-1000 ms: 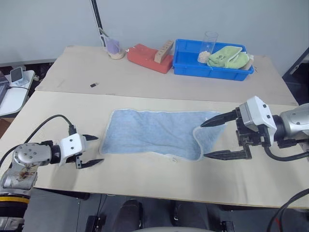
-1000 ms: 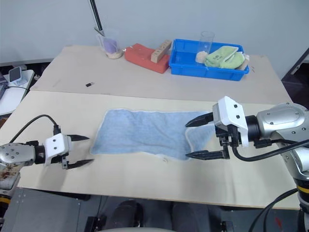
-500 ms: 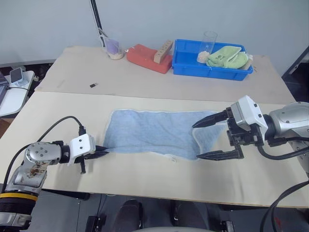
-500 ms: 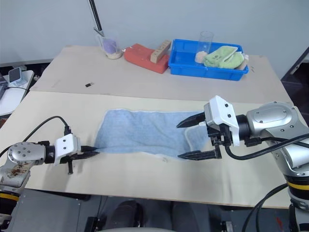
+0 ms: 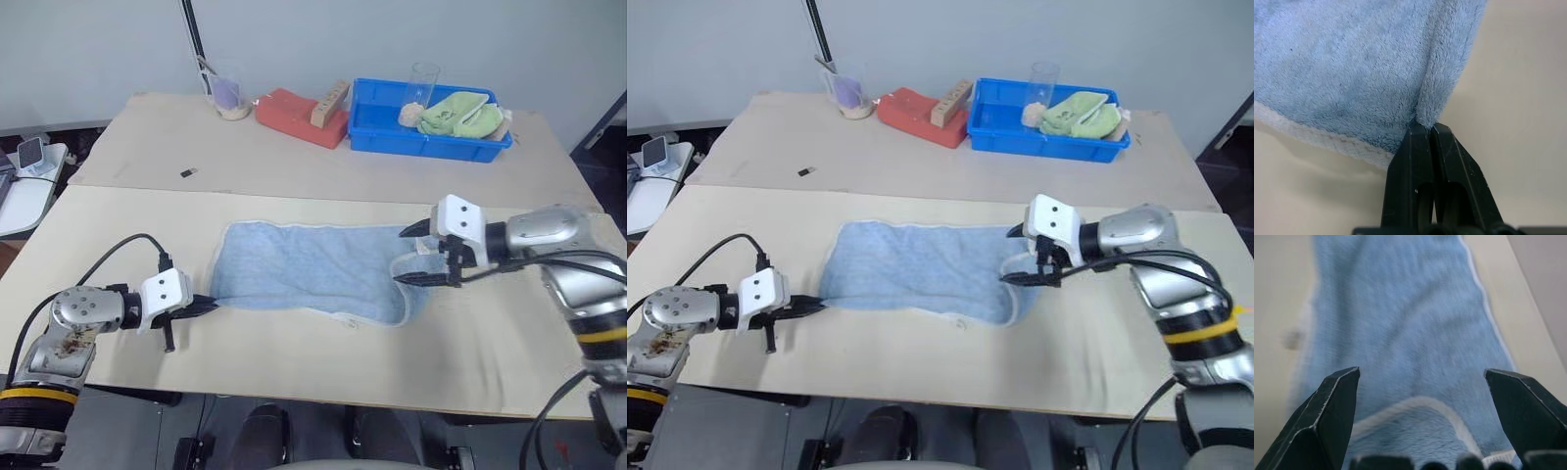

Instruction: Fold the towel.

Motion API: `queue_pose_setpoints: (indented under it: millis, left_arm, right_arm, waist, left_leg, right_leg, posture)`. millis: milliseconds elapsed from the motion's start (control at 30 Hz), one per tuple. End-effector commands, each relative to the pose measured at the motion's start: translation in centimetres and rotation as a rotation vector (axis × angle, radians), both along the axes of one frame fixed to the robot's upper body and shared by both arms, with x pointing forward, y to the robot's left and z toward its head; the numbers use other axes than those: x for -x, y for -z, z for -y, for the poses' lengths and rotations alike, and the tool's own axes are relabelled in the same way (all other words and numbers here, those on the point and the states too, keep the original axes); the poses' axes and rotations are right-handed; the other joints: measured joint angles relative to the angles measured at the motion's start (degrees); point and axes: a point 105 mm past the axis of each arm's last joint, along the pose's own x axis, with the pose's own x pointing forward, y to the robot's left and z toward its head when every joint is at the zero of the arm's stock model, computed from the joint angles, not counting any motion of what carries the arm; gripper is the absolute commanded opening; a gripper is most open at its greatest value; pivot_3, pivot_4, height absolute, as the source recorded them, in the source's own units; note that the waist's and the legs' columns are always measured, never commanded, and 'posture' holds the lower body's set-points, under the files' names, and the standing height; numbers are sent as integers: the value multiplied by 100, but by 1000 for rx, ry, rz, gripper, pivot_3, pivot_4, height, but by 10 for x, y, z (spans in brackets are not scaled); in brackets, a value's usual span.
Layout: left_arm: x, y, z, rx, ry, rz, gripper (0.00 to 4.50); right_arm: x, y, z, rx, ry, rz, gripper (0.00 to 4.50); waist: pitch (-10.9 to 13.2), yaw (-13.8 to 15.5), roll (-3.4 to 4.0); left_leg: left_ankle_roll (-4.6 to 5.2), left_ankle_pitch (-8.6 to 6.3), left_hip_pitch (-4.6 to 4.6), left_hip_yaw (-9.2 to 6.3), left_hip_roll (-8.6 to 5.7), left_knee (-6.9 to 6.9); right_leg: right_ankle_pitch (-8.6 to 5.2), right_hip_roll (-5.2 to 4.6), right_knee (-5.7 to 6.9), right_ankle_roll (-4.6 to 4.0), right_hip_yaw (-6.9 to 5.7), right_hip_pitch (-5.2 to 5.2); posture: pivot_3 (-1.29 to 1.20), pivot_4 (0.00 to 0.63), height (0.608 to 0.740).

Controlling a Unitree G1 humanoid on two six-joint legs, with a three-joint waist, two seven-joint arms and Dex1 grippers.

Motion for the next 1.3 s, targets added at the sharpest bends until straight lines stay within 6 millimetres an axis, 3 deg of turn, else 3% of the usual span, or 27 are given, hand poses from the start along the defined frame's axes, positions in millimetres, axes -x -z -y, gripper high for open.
queue_pose_setpoints:
  millis: [33,233,633,767,1067,1100,1300]
  left_arm:
    - [-2,-4,-1,12,-3,29,74]
    - [2,-1,-1,13,-3,30,74]
    - [4,1,0,10,-10,34,74]
    - [4,0,1,7,-8,35,0]
    - [4,-6,0,9,-19,38,0]
    - [4,-8,-2,14,-28,36,0]
    - [5,-20,-12,43,-70,15,0]
  right_arm:
    - [-14,-2,5,41,8,27,4500]
    - [-27,15,21,157,-14,-81,4500]
    - [-35,27,17,168,-68,-151,4500]
    - [-34,31,20,180,-67,-173,3412]
    - [-25,22,23,152,-101,-154,264]
    - [-22,19,25,149,-103,-147,43]
    - [-4,2,48,136,-73,-127,43]
  waist:
    - [0,-3,0]
    - [0,-8,1]
    - [0,-64,1]
    - [0,-63,1]
    - [0,-67,1]
    - [0,-65,1]
    - [0,-68,1]
  left_leg:
    - [0,0,-2,0,0,0]
    - [0,0,-3,-4,-3,0]
    - [0,0,17,-5,-3,1]
    - [0,0,16,-5,-5,0]
    - [0,0,16,-6,-4,0]
    - [0,0,15,-8,-4,0]
    - [0,0,9,-10,-2,0]
  right_leg:
    - [0,0,0,0,0,-1]
    - [1,-2,1,-1,-2,0]
    - [-6,-4,46,-11,-1,0]
    - [-6,-6,45,-12,-1,0]
    - [-6,-6,47,-12,-1,-1]
    - [-6,-6,47,-11,-1,-2]
    - [-6,-7,45,-11,-2,-6]
  posture:
    - [0,150,675]
    - [0,150,675]
    - [0,150,675]
    - [0,150,675]
    - [0,150,675]
    - [0,150,675]
    - [0,150,675]
